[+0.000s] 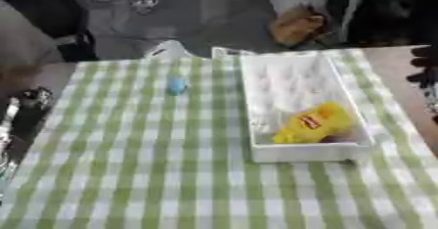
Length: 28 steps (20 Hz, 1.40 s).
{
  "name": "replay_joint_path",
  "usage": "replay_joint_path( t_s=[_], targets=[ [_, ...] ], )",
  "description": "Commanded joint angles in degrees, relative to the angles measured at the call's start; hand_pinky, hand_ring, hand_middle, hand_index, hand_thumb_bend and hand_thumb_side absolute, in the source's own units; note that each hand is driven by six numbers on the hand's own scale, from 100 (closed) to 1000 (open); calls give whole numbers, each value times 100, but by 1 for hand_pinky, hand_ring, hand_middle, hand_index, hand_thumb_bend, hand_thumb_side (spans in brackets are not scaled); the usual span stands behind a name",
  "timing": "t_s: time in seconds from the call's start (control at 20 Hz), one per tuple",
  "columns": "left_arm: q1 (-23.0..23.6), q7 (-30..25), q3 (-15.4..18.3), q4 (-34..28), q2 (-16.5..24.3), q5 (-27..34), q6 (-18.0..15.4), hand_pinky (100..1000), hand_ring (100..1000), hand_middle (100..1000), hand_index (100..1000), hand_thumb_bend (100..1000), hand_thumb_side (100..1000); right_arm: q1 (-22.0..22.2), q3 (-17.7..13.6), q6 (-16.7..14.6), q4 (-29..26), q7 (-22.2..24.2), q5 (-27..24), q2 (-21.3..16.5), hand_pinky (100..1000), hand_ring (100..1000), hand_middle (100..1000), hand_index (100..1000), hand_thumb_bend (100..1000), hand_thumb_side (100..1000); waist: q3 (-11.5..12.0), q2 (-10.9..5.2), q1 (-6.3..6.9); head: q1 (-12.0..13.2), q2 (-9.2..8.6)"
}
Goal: Pick up objects on the table and place them in the box.
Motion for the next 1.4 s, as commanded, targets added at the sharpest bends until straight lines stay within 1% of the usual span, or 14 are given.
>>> replay_joint_path(
  t_s=[0.05,0.1,0.15,0.2,0.35,0.4,0.45,0.5,0.7,0.85,0.95,1.0,1.25,1.4],
  targets=[
    [-64,155,23,-119,156,100,-50,697,660,767,801,100,926,-52,-23,3,-134,-19,-46,-174,722,819,791,936,100,537,-2,-359,-96,-121,-26],
    [-67,188,19,-113,157,126,-53,682,647,737,772,100,767,-53,-23,4,-135,-19,-43,-176,722,819,791,936,100,537,-5,-361,-97,-131,-29],
    [-72,214,14,-103,159,148,-43,682,647,737,772,100,767,-54,-22,3,-137,-20,-45,-177,722,819,791,936,100,537,-9,-362,-99,-136,-32],
    [-77,243,17,-94,161,165,-25,645,621,668,738,100,657,-54,-22,4,-138,-22,-48,-179,722,819,791,936,100,536,-14,-364,-101,-146,-38],
    [-90,398,26,-94,161,227,47,628,607,631,727,100,631,-54,-24,5,-142,-26,-53,-181,722,819,791,936,100,536,-26,-365,-103,-159,-53],
    [-107,443,47,-112,159,256,63,569,537,478,650,174,490,-52,-26,7,-142,-27,-54,-180,722,819,791,935,100,535,-25,-365,-102,-177,-51],
    [-120,516,82,-140,155,301,78,569,537,478,650,174,490,-51,-26,7,-143,-27,-54,-179,722,819,791,935,100,535,-26,-364,-101,-189,-51],
    [-131,606,100,-163,152,353,86,509,483,402,556,407,415,-52,-26,8,-144,-27,-54,-177,722,819,791,935,100,535,-28,-364,-100,-213,-60],
    [-180,954,23,-205,181,567,51,492,471,392,555,474,400,-56,-22,11,-146,-24,-57,-176,722,819,791,935,100,536,-61,-358,-90,-367,-352],
    [-188,1056,-25,-179,191,634,26,492,471,392,555,474,400,-57,-22,12,-146,-24,-57,-177,722,819,791,935,100,536,-66,-357,-88,-386,-397],
    [-271,1025,-115,-210,228,599,-32,659,705,670,741,591,741,-84,8,6,-153,-4,-67,-177,721,819,790,935,100,534,-131,-378,-84,-408,-321],
    [-363,960,-226,-170,250,534,-101,702,747,729,776,630,774,-99,22,5,-153,8,-76,-176,721,819,790,934,100,535,-161,-382,-82,-416,-291],
    [-915,498,-808,433,231,71,-356,718,744,740,856,791,694,-79,36,7,-146,31,-92,-171,721,819,790,934,100,537,-199,-404,-88,-466,-132],
    [-1320,196,-913,765,185,-231,-324,715,742,737,854,806,676,-79,39,7,-148,37,-94,-171,721,819,790,934,100,537,-212,-401,-86,-473,-106]
  ],
)
